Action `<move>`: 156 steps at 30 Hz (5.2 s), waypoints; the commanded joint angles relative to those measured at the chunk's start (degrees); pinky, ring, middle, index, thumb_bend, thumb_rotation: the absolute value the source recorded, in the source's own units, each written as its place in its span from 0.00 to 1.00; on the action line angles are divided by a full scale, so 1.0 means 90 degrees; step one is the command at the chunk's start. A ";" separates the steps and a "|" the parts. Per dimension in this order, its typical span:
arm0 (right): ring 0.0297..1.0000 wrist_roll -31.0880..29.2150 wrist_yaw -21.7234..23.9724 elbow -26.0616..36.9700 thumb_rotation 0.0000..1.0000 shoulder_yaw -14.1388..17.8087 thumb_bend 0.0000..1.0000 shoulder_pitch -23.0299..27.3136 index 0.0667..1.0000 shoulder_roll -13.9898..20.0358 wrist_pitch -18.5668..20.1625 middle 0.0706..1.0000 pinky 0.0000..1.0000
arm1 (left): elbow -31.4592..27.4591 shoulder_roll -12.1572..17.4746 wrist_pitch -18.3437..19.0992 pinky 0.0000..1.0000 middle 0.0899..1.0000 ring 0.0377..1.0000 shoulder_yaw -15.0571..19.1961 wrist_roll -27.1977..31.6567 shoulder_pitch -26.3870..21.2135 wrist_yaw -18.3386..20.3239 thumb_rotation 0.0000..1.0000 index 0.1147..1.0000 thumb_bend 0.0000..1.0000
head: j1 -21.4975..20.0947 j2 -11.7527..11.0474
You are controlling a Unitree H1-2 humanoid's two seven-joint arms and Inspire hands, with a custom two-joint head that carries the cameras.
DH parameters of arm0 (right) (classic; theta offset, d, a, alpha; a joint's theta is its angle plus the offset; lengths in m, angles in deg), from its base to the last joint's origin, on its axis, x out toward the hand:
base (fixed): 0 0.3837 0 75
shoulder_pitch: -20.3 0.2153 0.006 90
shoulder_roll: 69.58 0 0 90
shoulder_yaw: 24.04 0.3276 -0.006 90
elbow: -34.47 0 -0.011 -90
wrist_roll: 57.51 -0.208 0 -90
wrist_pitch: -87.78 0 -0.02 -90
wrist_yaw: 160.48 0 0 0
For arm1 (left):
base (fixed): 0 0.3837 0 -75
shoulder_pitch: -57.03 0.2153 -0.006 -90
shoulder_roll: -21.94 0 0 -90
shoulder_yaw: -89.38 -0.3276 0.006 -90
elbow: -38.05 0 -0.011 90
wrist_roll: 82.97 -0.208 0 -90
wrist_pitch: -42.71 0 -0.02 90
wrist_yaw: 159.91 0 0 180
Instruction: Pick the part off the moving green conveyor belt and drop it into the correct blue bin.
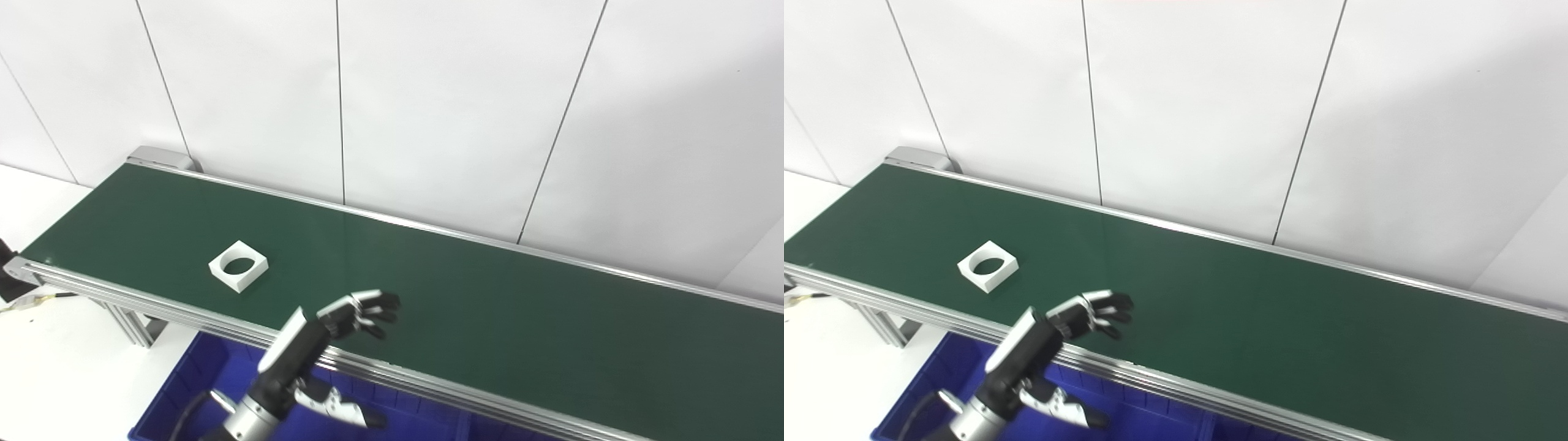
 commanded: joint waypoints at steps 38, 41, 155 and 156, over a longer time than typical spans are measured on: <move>0.87 -0.0060 -0.0130 0.0146 0.08 0.0164 0.61 0.0127 0.91 -0.0088 -0.0366 0.85 0.90 | 0.2136 0.2325 0.0873 0.78 0.91 0.88 0.0390 -0.2686 -0.2926 0.0713 0.11 0.87 0.85 | 0.0084 0.0233; 0.87 -0.0042 -0.0160 0.0153 0.10 0.0158 0.61 0.0129 0.91 -0.0092 -0.0366 0.84 0.89 | 0.2358 0.2384 0.0905 0.79 0.92 0.89 0.0292 -0.2823 -0.3048 0.0727 0.10 0.87 0.86 | 0.0089 0.0244; 0.75 0.0977 -0.0986 0.1576 0.27 -0.0235 0.77 -0.0314 0.83 -0.0390 -0.0365 0.76 0.72 | 0.0381 0.0845 -0.0107 0.19 0.41 0.42 0.0372 -0.0900 -0.0352 0.0445 0.00 0.43 0.50 | -0.2573 0.2778; 0.75 0.0990 -0.0975 0.1582 0.27 -0.0215 0.77 -0.0316 0.83 -0.0412 -0.0365 0.76 0.72 | 0.0403 0.0829 -0.0134 0.19 0.42 0.42 0.0339 -0.1081 -0.0276 0.0432 0.00 0.42 0.50 | -0.2573 0.2778</move>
